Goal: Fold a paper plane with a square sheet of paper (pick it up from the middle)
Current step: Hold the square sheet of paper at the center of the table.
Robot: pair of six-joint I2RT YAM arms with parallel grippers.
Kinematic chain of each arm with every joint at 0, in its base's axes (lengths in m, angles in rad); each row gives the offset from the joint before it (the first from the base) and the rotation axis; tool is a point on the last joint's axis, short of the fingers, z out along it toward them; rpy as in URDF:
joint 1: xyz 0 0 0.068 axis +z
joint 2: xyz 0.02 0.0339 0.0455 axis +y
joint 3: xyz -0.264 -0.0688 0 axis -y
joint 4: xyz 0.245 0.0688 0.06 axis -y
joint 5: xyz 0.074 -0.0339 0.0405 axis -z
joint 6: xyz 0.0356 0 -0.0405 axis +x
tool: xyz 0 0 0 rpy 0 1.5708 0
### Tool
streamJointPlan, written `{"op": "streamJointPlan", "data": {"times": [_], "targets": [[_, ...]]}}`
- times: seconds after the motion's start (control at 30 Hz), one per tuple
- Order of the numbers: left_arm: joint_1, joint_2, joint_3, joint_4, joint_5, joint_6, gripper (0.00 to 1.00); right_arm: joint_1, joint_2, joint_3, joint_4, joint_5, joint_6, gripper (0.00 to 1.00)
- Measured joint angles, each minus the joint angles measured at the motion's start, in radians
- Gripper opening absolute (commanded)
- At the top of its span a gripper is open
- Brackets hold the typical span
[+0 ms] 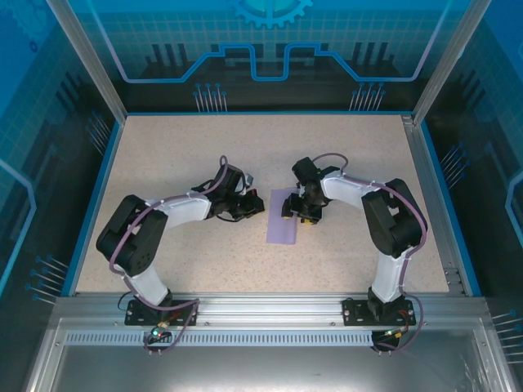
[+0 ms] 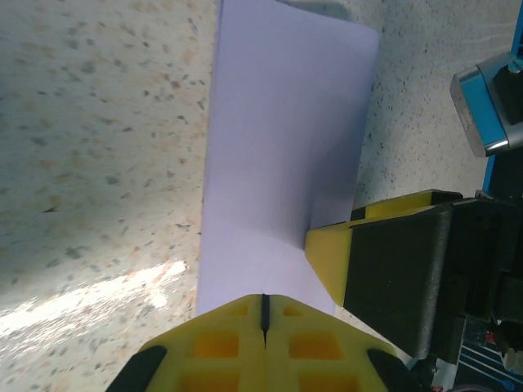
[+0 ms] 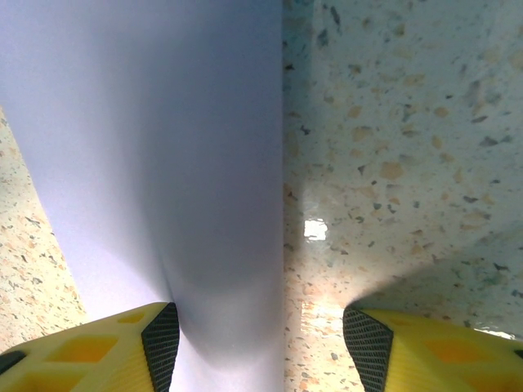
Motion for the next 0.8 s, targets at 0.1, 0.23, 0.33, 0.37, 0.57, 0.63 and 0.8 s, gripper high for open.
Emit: {"op": "streamJointPlan", "data": {"times": [0.1, 0.23, 0.33, 0.37, 0.57, 0.63, 0.8], "targets": [[-0.008, 0.034, 0.019, 0.017, 0.022, -0.001, 0.0, 0.0, 0.002, 0.003, -0.004, 0.0, 0.0, 0.62], [-0.023, 0.07, 0.051, 0.024, 0.036, 0.0, 0.0, 0.0, 0.004, 0.005, -0.006, 0.001, 0.0, 0.62], [-0.031, 0.099, 0.073, 0.027, 0.044, 0.002, 0.0, 0.0, 0.005, 0.005, -0.006, 0.002, 0.0, 0.62], [-0.033, 0.108, 0.077, 0.027, 0.045, 0.002, 0.0, 0.0, 0.005, 0.005, -0.006, 0.002, 0.0, 0.62], [-0.039, 0.145, 0.088, 0.026, 0.047, 0.002, 0.0, 0.0, 0.005, 0.006, -0.007, 0.002, 0.0, 0.62], [-0.041, 0.159, 0.094, 0.026, 0.047, 0.002, 0.0, 0.0, 0.005, 0.006, -0.007, 0.002, 0.0, 0.62], [-0.043, 0.186, 0.1, 0.026, 0.047, 0.002, 0.0, 0.0, 0.005, 0.006, -0.007, 0.002, 0.0, 0.62]]}}
